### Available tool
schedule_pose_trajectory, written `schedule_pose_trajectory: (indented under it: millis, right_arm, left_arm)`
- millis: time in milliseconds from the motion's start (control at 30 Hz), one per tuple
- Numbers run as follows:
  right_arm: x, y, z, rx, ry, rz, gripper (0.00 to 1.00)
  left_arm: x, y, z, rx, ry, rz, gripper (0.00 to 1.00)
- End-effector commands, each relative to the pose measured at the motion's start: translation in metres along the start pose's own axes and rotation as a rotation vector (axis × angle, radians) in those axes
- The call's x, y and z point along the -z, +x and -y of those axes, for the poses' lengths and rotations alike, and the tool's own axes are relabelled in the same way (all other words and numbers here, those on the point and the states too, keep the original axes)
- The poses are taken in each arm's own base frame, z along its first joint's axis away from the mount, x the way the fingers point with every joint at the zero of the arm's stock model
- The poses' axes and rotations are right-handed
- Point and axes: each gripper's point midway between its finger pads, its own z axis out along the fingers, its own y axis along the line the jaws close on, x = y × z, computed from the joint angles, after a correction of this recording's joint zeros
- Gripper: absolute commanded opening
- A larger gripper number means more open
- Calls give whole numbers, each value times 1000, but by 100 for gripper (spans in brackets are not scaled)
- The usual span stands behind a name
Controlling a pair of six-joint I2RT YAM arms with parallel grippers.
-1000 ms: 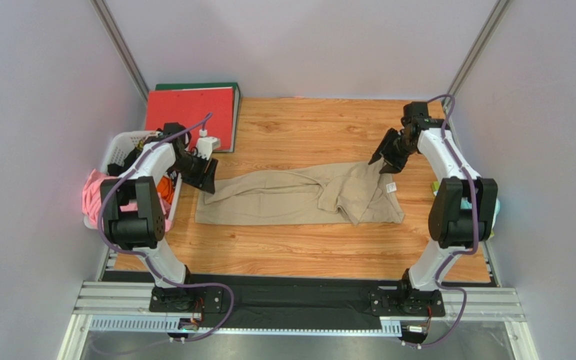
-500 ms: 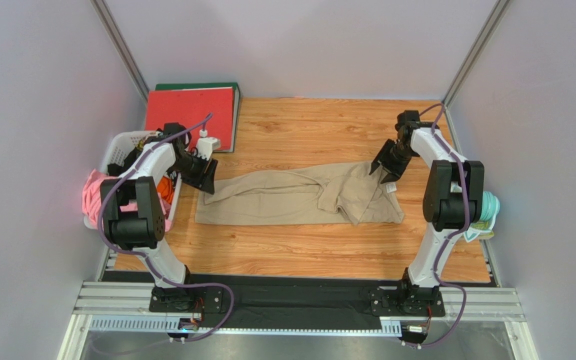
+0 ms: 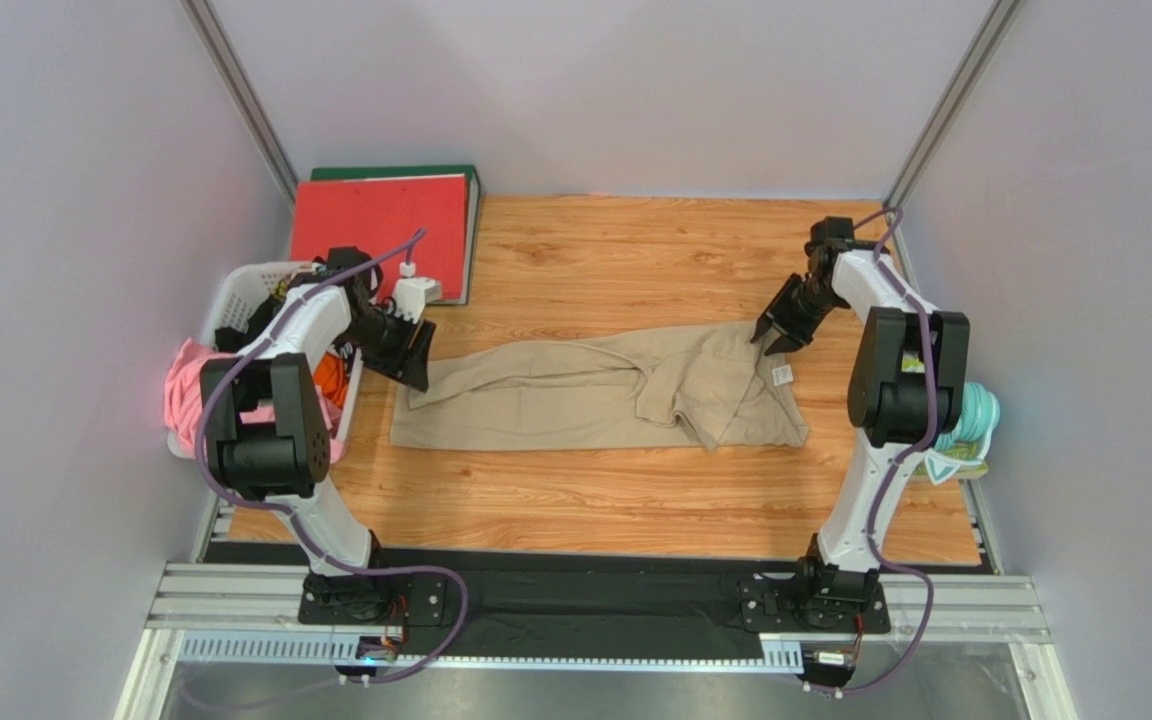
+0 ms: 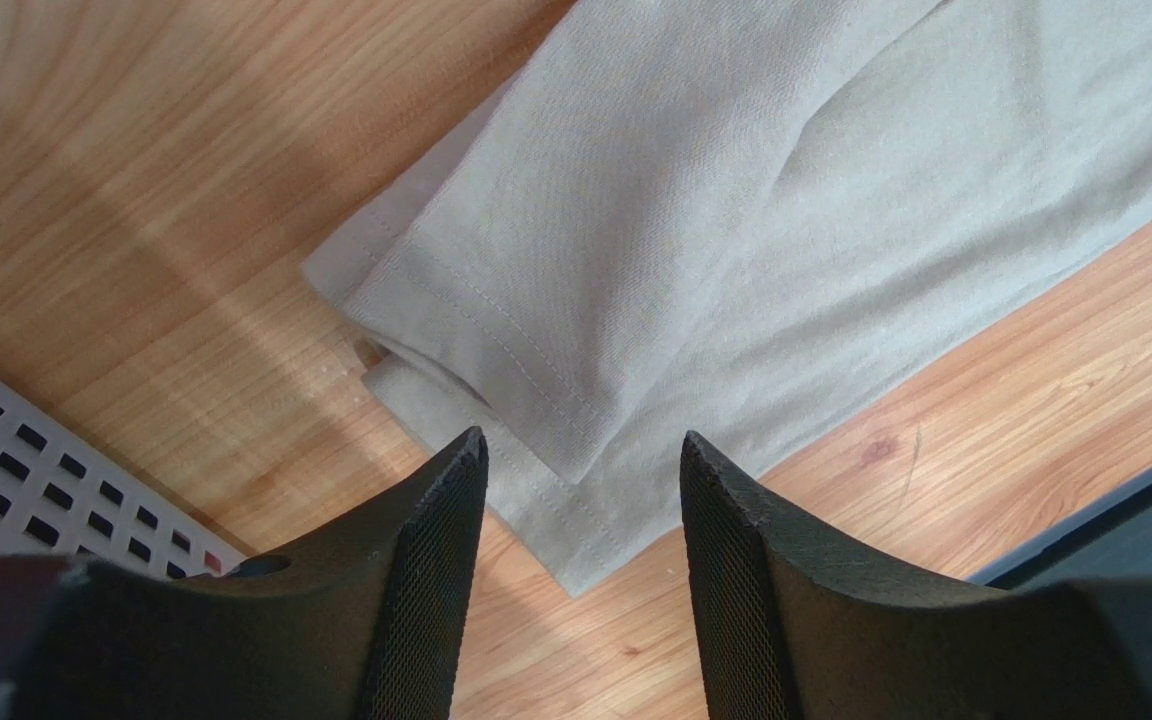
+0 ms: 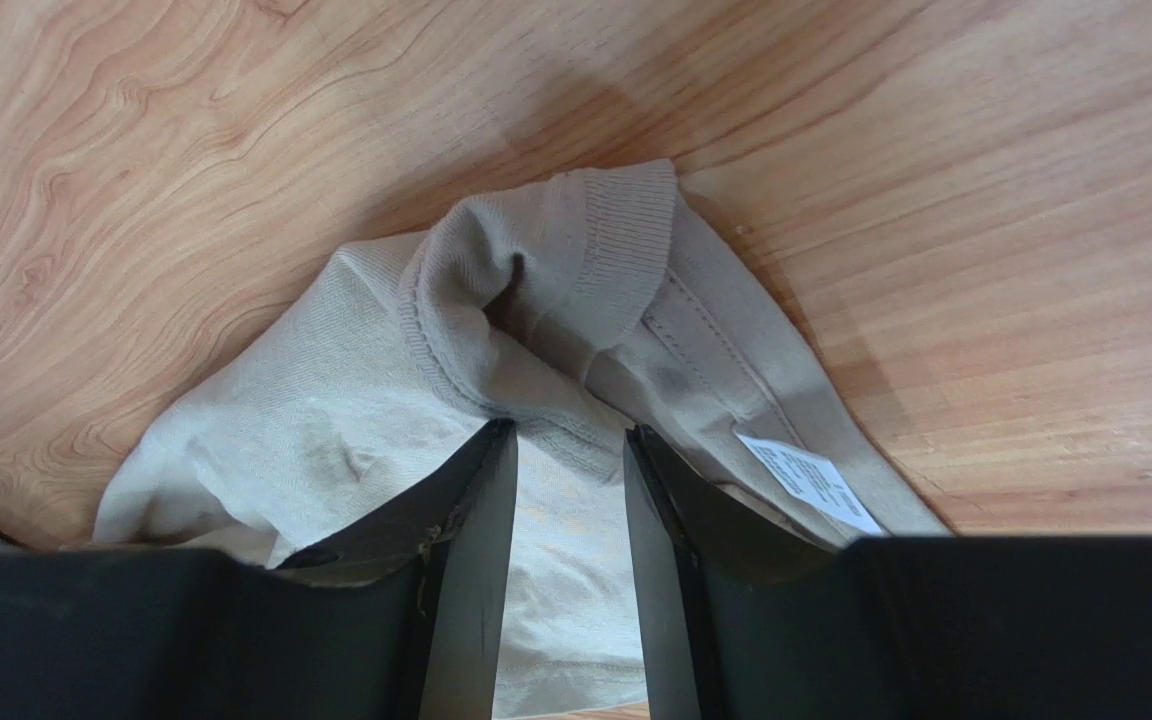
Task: Fold and stack the t-shirts
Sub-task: Fold the tshirt
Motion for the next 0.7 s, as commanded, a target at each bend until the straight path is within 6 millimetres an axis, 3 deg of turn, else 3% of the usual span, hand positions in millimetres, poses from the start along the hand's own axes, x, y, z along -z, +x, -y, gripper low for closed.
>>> schedule_pose_trajectory:
  millis: [0,133,233,267,333,367,667]
  right_arm:
    - [3,-10,-17,17,-64,24,38]
    - [-2,-9,-16,19,-59,13,37]
    - [-3,-10,-19,12,-70,11,30]
    - [-4,-11,-18,10,-68,10,25]
    - [-3,-14,-19,9,-64,20,4]
    - [-2,-15,-19,6,-63,24,0]
    - [12,-42,-11,-16,-26,91,0]
  left_arm:
    - [13,-9,-2,-27,-16,35,57]
    - [12,-9,-2,-26,-13,33,57]
    - [11,-7,-4,-24,-17,27,57]
    - [10,-7,-5,-25,-20,23,57]
    - [10,-8,-6,-27,-25,25,57]
    - [10,-8,-6,-27,-25,25,57]
    - [11,-5,-11,-23,-35,21,51]
